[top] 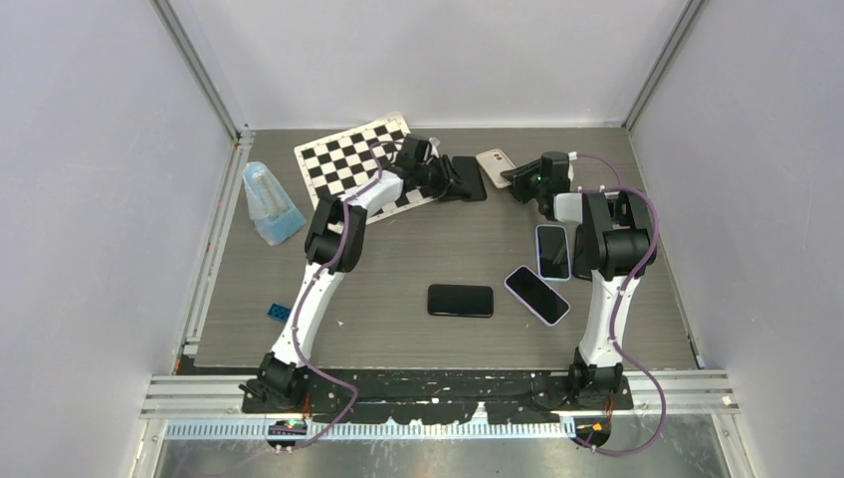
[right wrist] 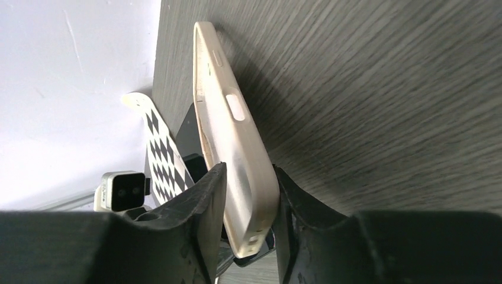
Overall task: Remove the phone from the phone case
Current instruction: Place the phone at the center of the board.
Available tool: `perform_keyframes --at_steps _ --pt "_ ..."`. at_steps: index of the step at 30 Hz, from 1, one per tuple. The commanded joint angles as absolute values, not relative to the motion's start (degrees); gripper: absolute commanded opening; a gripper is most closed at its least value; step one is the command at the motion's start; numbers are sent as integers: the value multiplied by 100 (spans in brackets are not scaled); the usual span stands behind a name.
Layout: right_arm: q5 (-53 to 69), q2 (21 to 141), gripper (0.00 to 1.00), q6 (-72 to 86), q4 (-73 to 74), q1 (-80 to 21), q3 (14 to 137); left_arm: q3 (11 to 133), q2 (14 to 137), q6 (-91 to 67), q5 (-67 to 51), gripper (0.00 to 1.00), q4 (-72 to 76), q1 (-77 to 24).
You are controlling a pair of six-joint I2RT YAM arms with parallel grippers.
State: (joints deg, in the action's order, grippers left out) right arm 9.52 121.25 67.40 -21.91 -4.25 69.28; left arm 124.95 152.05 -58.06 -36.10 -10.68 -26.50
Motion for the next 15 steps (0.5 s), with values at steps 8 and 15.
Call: perform_keyframes --at_steps 8,15 --pt "391 11348 67 6015 -821 -404 7080 12215 15003 -5622 -3052 48 -1515 -2602" --pt "516 10638 80 5509 -187 -413 6722 11572 14272 -5300 -2838 64 -1705 -2635"
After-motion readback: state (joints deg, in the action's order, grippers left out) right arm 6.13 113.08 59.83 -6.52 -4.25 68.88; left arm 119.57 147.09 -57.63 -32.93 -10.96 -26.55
